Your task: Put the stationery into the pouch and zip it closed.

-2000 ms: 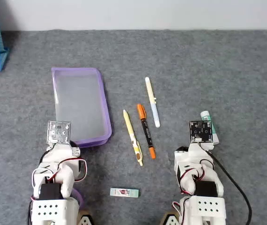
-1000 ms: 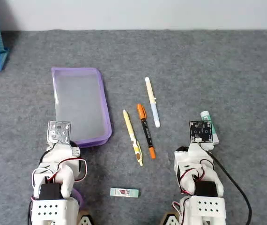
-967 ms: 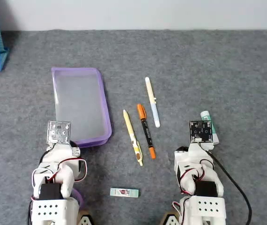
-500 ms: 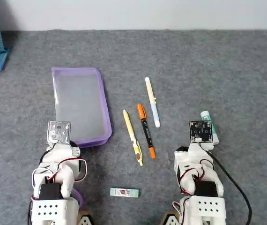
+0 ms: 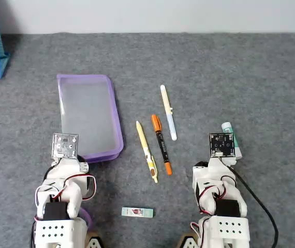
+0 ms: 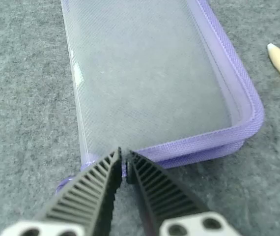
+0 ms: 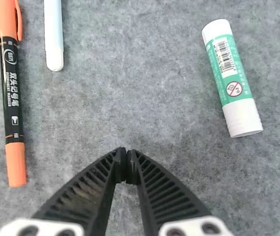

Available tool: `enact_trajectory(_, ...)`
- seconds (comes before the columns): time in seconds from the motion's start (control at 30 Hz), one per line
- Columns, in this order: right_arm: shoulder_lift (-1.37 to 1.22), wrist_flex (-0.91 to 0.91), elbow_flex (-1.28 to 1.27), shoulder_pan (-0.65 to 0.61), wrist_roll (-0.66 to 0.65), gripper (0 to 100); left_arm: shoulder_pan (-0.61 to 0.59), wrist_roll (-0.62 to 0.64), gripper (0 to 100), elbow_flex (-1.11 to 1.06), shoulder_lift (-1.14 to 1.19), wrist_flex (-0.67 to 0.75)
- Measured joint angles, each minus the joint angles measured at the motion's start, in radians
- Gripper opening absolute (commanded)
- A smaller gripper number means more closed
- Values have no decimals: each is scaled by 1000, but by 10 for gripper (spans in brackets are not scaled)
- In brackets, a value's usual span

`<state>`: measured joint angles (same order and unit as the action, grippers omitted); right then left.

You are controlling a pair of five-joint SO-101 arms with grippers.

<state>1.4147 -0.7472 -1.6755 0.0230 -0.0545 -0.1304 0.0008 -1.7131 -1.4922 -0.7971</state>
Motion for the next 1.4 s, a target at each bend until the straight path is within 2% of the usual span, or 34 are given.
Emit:
enact_trajectory(0.17, 0, 0, 0, 0, 0, 11, 0, 0, 14, 0, 0, 0)
enact_trajectory(0.4, 0, 0, 0, -114, 0, 9, 0, 0, 14, 0, 0, 0)
enact_trajectory(0.7, 0, -2, 0, -130, 0, 11, -2, 0, 14, 2, 0, -5)
enact_trajectory(0.8, 0, -31, 0, -130, 0, 11, -75, -8, 14, 23, 0, -5)
enact_trajectory(1.0, 0, -130, 17, -38, 2, 11, -373, -31, 15, 137, 0, -29)
enact_trajectory(1.13, 0, -196, 63, -28, 2, 11, -526, -180, 16, 209, 0, -41)
enact_trajectory(1.3, 0, -311, 184, -29, 2, 9, -563, -275, 82, 282, 0, -147)
enact_trajectory(1.4, 0, -416, 278, -29, -71, 13, -551, -318, 104, 305, 0, -239)
